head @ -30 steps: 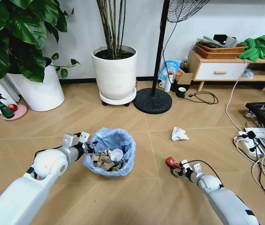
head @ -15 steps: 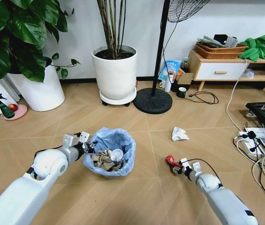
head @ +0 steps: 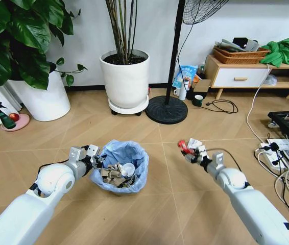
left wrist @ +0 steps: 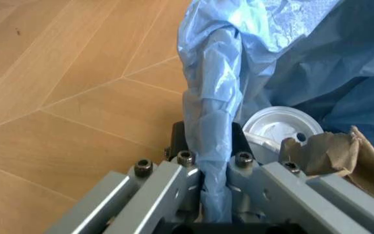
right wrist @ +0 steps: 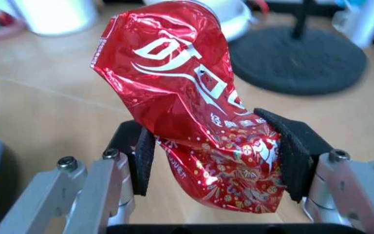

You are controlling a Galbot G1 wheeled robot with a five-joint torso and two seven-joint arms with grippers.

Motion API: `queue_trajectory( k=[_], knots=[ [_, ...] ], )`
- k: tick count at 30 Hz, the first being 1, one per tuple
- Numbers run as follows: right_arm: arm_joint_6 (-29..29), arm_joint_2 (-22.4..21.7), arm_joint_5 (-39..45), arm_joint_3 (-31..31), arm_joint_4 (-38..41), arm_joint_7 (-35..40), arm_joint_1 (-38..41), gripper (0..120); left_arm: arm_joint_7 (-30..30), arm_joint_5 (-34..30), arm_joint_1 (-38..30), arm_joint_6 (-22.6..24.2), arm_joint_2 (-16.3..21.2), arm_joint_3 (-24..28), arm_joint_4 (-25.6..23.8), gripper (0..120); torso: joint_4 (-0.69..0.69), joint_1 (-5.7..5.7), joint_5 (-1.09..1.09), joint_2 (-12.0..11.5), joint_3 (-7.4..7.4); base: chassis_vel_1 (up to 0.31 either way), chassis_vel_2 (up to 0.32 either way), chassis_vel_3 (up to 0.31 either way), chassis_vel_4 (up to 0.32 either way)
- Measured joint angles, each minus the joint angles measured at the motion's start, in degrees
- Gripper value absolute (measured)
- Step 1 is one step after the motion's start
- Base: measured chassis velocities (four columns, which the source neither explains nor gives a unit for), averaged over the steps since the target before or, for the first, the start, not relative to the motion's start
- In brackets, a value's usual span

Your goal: Pick up the trash bin and place the garbage on the floor into it.

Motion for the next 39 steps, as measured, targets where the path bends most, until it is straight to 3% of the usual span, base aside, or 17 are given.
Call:
queue_trajectory(
  k=[14,20,27,33,37,39],
  knots=[
    [-5.7,-0.8,7.2,-5.3,19.2,0.3,3.8,54,-0.2,-0.4,-1.4,0.0,-0.4,1.7,1.0,0,0.0,0.0,-0.02,0.0,0.0,0.0,0.0,0.0,0.0],
    [-6.8,-2.1,8.6,-11.9,24.3,0.6,4.1,54,-0.3,-0.9,-3.1,0.0,-0.4,3.4,1.9,0,0.0,0.0,-0.02,0.0,0.0,0.0,0.0,0.0,0.0],
    [-6.7,-2.1,6.3,-19.4,23.1,0.8,5.4,54,-0.6,-1.7,-5.9,0.0,-0.7,5.4,3.1,0,-0.01,0.0,-0.02,0.0,0.0,0.0,0.0,0.0,0.0],
    [-6.8,-1.2,4.2,-22.2,21.0,1.0,7.4,54,-0.8,-1.9,-6.8,0.0,-0.9,6.0,3.5,0,0.0,0.0,-0.02,0.0,0.0,0.0,0.0,0.0,0.0],
    [-6.9,-0.8,3.6,-23.1,20.2,1.1,8.5,68,-1.2,-2.2,-7.0,0.0,-0.9,6.0,3.8,0,0.0,0.0,-0.02,0.0,0.0,0.0,0.0,0.0,0.0],
    [-6.9,-0.7,3.5,-23.3,20.1,1.1,8.7,70,-1.2,-2.3,-7.0,0.0,-0.9,6.0,3.8,0,0.0,0.0,-0.02,0.0,0.0,0.0,0.0,0.0,0.0]
  ],
)
